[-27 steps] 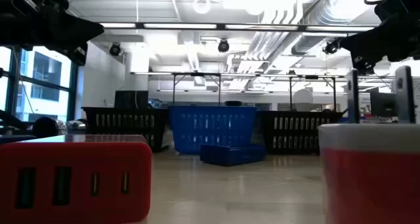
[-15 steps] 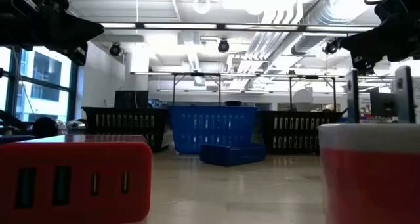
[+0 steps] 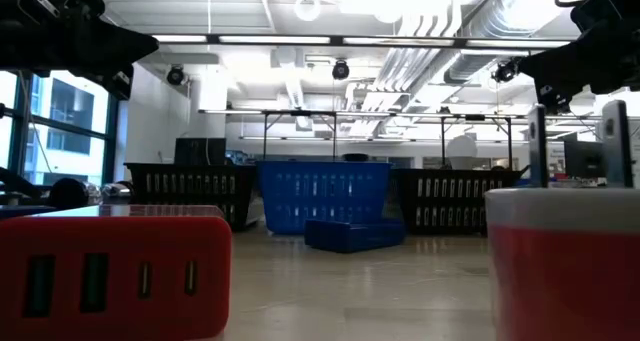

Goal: Pick & Place Office items

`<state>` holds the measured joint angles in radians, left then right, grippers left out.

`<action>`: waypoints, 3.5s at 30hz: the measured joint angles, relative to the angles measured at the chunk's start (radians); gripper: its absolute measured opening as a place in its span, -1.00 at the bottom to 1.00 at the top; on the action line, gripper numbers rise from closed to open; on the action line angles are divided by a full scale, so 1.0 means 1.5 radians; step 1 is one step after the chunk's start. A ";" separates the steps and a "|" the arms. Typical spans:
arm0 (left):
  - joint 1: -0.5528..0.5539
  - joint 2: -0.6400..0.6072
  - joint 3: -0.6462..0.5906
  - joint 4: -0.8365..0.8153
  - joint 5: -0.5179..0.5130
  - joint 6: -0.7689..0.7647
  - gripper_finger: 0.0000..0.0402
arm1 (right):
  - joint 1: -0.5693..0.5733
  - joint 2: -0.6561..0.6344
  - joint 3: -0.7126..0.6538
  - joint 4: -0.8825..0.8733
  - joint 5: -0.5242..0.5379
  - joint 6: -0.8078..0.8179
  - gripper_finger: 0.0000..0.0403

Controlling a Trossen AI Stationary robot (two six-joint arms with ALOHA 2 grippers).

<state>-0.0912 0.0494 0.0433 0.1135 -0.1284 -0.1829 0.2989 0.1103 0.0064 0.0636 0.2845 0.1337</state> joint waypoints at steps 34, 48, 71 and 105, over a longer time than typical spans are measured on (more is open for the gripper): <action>0.000 0.000 0.000 0.001 -0.005 0.099 -1.00 | 0.000 0.000 0.000 0.035 -0.069 0.046 -0.99; 0.000 0.000 0.000 0.000 -0.005 0.083 -1.00 | 0.000 0.005 0.009 0.032 0.033 0.050 -0.43; 0.000 0.000 0.000 0.000 -0.004 0.031 -1.00 | 0.001 0.414 0.390 -0.347 0.126 0.154 0.31; 0.000 0.000 0.000 -0.001 -0.005 0.037 -1.00 | 0.083 0.747 0.551 -0.849 -0.201 0.557 0.31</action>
<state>-0.0910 0.0494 0.0431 0.1127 -0.1356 -0.1276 0.4240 1.2314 0.8322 -1.2096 -0.0172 0.9687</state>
